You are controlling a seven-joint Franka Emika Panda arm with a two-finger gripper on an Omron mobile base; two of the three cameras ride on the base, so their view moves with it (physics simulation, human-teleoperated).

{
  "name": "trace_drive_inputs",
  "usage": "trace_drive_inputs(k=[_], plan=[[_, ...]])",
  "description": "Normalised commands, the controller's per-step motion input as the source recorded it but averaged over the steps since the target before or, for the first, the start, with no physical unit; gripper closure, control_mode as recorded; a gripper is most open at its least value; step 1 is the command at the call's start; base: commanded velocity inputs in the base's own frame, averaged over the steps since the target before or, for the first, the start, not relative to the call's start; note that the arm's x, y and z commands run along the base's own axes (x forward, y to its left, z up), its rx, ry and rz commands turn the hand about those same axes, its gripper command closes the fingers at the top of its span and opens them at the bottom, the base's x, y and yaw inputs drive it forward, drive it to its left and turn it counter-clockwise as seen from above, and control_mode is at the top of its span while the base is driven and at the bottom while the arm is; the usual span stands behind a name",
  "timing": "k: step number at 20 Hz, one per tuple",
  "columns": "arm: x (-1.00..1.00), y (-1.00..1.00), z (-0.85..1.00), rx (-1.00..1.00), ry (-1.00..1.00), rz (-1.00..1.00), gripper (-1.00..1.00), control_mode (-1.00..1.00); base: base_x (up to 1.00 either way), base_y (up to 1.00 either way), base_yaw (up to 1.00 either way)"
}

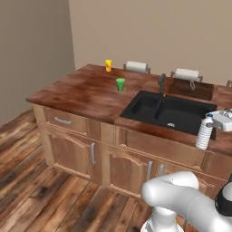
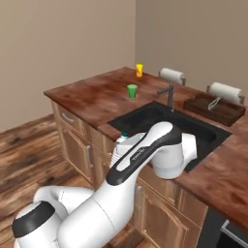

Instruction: Place the drinks on the dining counter in a tight cluster.

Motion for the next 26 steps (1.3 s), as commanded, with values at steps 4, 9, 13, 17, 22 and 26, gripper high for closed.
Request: trace_drive_inputs(k=[4,9,13,17,22,26], plan=[[0.00,0.00,0.00,0.00,0.00,0.00,1.00,1.00,0.74,0.61,-0.02],[0.00,0.00,0.00,0.00,0.00,0.00,1.00,1.00,0.76,0.59,-0.03],[0.00,0.00,0.00,0.00,0.00,0.00,1.00,1.00,0.75,0.56,-0.07],[0.00,0.00,0.00,0.00,0.00,0.00,1.00,1.00,0.80,0.46,-0.17],[0.00,0.00,0.00,0.00,0.00,0.00,1.00,1.00,0.76,0.46,-0.27],[0.00,0.00,0.00,0.00,0.00,0.00,1.00,1.00,0.73,0.48,-0.28]])
